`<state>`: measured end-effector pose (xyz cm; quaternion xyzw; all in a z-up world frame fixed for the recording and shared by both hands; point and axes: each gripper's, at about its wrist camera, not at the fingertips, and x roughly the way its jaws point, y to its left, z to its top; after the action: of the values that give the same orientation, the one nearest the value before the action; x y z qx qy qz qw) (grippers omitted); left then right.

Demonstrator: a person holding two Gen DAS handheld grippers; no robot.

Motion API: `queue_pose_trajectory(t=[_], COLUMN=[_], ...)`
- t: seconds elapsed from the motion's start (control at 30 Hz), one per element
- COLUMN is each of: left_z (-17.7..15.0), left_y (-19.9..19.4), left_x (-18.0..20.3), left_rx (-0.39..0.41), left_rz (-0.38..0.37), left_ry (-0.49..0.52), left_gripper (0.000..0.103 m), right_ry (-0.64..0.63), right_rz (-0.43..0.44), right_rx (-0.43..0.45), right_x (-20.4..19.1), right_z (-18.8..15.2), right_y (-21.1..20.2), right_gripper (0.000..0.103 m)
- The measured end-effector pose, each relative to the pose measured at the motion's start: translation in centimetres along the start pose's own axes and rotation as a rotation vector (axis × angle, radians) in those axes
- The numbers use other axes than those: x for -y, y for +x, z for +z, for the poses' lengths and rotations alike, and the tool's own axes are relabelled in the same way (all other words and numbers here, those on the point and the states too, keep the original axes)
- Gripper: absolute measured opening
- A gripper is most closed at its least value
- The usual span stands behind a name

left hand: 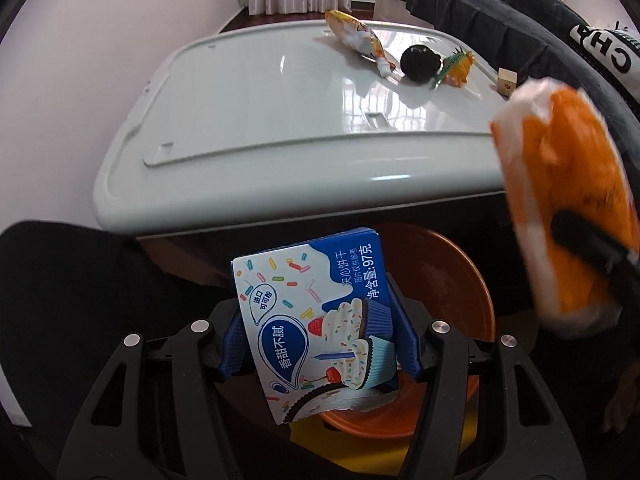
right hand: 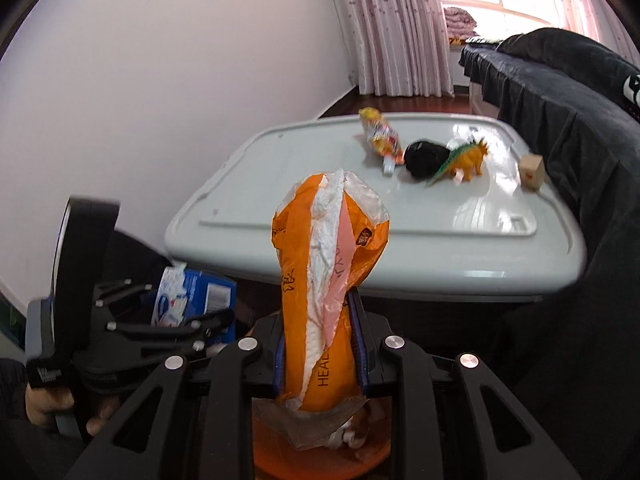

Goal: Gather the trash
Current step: 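Carry the snack box and orange bag over the orange bin, then open both tools to drop box and bag into the bin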

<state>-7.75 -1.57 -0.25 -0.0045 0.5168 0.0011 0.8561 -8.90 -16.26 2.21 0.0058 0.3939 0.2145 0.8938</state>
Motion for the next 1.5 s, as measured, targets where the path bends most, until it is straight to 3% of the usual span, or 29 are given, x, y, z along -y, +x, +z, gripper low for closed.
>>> queue_pose_trajectory(t=[0.2,0.5,1.5], left_z=[-0.9,-1.0,-0.8], left_y=[0.2,2.5,2.9], left_x=[1.1,0.5,0.0], left_rx=[-0.028,-0.116,-0.139], left_rz=[-0.001,-0.015,-0.023], left_ry=[0.039,-0.001,-0.035], left_gripper=[0.059,0.059,0.060], right_ry=[0.005,0.029,0.066], right_rz=[0.002,0.021,0.017], right_rx=[-0.065,-0.117,-0.163], right_x=[0.1,0.6,1.6], right_z=[-1.1,-1.4,-1.6], right_y=[1.0,2.6,3.4], right_gripper=[0.025,0.026,0.028])
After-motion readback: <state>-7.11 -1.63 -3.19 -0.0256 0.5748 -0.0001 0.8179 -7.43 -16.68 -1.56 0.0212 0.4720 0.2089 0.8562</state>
